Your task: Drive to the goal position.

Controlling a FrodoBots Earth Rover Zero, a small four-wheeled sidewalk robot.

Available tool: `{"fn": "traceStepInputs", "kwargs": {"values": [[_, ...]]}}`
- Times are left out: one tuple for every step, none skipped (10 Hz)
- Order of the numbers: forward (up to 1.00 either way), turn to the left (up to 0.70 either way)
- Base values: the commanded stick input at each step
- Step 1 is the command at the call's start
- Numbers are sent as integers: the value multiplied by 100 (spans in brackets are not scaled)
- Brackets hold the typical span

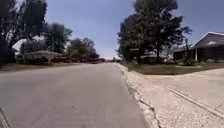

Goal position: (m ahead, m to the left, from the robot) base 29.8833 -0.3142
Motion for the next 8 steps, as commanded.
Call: {"fn": "traceStepInputs", "kwargs": {"values": [[70,0],[70,0],[70,0],[70,0],[70,0],[70,0],[70,0],[70,0]]}}
